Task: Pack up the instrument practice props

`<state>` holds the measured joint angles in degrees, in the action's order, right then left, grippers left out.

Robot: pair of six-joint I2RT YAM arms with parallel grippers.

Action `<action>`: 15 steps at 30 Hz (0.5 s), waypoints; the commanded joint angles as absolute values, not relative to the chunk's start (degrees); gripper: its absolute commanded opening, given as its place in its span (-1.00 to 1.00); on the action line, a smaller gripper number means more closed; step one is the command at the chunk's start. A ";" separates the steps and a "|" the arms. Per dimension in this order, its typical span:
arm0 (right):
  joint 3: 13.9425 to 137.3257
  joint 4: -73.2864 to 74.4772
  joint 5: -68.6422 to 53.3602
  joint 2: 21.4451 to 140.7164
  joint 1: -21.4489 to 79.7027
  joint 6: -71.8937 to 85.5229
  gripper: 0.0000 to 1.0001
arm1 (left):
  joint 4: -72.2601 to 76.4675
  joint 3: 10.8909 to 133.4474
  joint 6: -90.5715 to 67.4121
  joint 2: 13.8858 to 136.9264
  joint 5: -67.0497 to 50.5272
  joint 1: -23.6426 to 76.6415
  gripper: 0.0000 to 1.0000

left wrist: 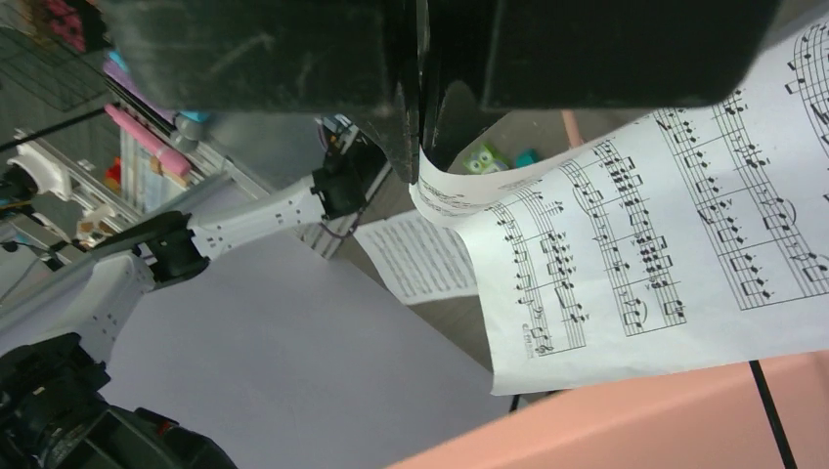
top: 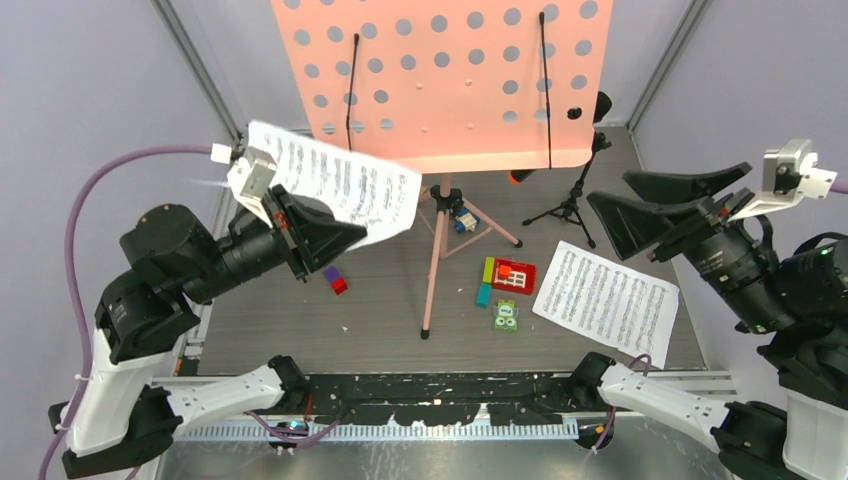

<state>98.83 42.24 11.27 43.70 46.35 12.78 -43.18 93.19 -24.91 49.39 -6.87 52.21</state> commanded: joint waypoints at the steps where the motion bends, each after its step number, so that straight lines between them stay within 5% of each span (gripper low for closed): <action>1: 91.04 43.31 12.17 40.26 46.41 18.79 0.69 | -42.89 86.71 -32.33 44.52 -11.01 52.06 -1.00; 7: 78.37 47.03 11.65 32.46 46.42 27.39 0.73 | -43.21 72.35 -41.86 39.57 -18.11 52.11 -1.00; 15: 57.30 43.97 14.81 20.33 46.41 43.81 0.78 | -42.38 56.01 -48.62 28.38 -12.34 52.10 -1.00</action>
